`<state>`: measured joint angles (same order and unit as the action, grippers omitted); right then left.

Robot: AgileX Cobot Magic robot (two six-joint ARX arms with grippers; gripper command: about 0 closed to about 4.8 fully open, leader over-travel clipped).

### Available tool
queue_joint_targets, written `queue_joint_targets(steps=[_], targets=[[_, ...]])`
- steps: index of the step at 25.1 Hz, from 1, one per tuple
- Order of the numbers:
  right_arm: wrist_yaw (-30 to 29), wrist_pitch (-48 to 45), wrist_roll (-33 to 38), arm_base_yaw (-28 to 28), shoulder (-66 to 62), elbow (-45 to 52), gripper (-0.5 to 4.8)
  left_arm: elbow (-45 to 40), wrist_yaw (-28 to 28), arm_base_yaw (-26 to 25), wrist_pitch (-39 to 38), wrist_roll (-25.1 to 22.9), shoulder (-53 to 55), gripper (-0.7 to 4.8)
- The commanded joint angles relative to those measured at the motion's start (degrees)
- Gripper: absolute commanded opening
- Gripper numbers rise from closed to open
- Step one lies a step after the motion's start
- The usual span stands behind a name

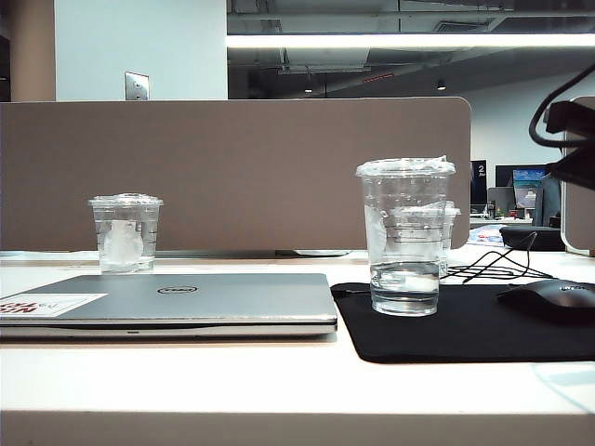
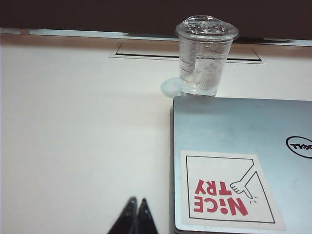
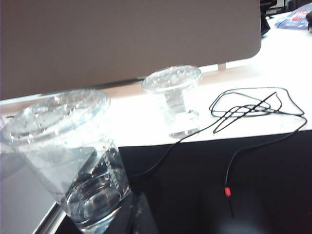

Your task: Pick up the coffee cup on the middle and place it on the right side of the laptop.

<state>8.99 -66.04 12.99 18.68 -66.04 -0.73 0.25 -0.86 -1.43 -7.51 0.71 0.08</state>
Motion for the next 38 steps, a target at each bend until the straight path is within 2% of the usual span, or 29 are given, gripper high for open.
queue_joint_targets(steps=[1, 6, 7, 9, 20, 25, 33, 38], targets=[[0.2, 0.5, 0.0, 0.0, 1.3, -0.1, -0.05, 0.2, 0.0, 0.0, 0.7, -0.2, 0.0, -0.05], [3.9, 10.8, -2.9, -0.1, 11.8, -0.1, -0.05, 0.2, 0.0, 0.0, 0.7, -0.2, 0.0, -0.05], [6.4, 16.5, -2.8, -0.3, 17.5, -0.1, -0.05, 0.2, 0.0, 0.0, 0.7, -0.2, 0.0, -0.05], [7.0, 23.0, -2.8, -1.7, 24.4, -0.1, -0.05, 0.2, 0.0, 0.0, 0.7, -0.2, 0.0, -0.05], [4.9, 56.9, -2.8, -21.3, 54.4, -0.1, -0.05, 0.2, 0.0, 0.0, 0.7, -0.2, 0.0, -0.05], [5.2, 67.7, -2.8, -24.9, 66.5, -0.1, -0.05, 0.2, 0.0, 0.0, 0.7, -0.2, 0.0, -0.05], [-2.8, 67.2, -2.8, -23.4, 66.1, -0.1, -0.05, 0.2, 0.0, 0.0, 0.7, -0.2, 0.0, -0.05], [-7.8, 66.9, -6.1, -21.4, 66.1, -0.1, -0.04, 0.2, 0.0, 0.0, 0.7, -0.2, 0.0, -0.05]])
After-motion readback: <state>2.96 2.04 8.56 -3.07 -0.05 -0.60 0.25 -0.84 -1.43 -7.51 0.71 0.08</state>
